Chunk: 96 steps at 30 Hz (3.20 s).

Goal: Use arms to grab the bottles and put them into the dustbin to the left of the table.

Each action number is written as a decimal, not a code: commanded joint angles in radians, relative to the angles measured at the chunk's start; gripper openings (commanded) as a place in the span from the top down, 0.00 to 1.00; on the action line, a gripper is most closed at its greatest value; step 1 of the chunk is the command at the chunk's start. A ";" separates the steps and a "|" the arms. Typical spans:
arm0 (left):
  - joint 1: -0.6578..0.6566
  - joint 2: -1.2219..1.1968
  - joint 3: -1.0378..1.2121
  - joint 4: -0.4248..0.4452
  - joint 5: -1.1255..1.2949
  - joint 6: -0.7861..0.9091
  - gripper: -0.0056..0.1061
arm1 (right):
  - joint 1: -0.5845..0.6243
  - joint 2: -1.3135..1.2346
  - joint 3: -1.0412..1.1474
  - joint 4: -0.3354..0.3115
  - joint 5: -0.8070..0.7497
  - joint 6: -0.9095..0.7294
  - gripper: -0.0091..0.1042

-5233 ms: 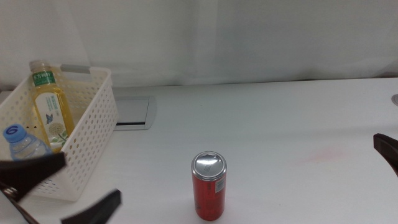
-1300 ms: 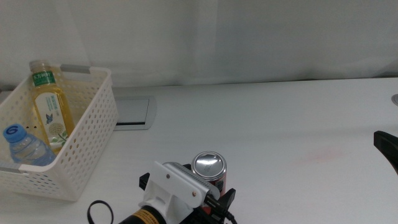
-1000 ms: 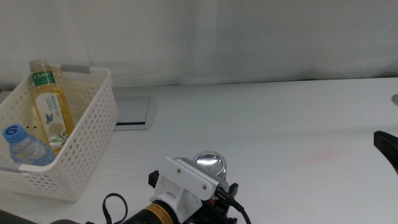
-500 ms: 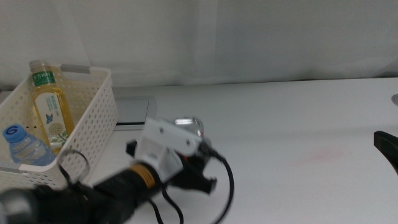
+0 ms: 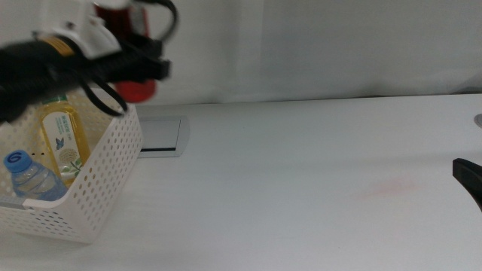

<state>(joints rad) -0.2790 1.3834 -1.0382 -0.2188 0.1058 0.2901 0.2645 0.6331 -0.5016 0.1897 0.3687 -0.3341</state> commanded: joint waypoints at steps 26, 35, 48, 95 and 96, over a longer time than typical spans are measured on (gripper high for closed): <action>0.360 0.315 -0.135 -0.005 0.340 -0.030 0.98 | -0.006 -0.003 0.005 -0.003 -0.009 -0.002 0.01; 0.360 0.373 -0.135 0.000 0.340 -0.081 0.98 | -0.006 -0.003 0.005 -0.003 -0.009 -0.002 0.01; 0.360 0.374 -0.135 0.002 0.293 -0.097 0.48 | -0.006 -0.003 0.005 -0.003 -0.009 -0.002 0.01; 0.359 -1.021 0.475 -0.290 0.342 0.104 0.12 | -0.006 -0.003 0.005 -0.003 -0.009 -0.004 0.01; 0.359 -1.051 0.524 -0.325 0.336 0.115 0.12 | -0.006 -0.003 0.005 -0.003 -0.009 -0.004 0.01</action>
<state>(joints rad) 0.0804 0.3777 -0.5904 -0.4651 0.4672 0.3815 0.2645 0.6331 -0.5016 0.1897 0.3687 -0.3341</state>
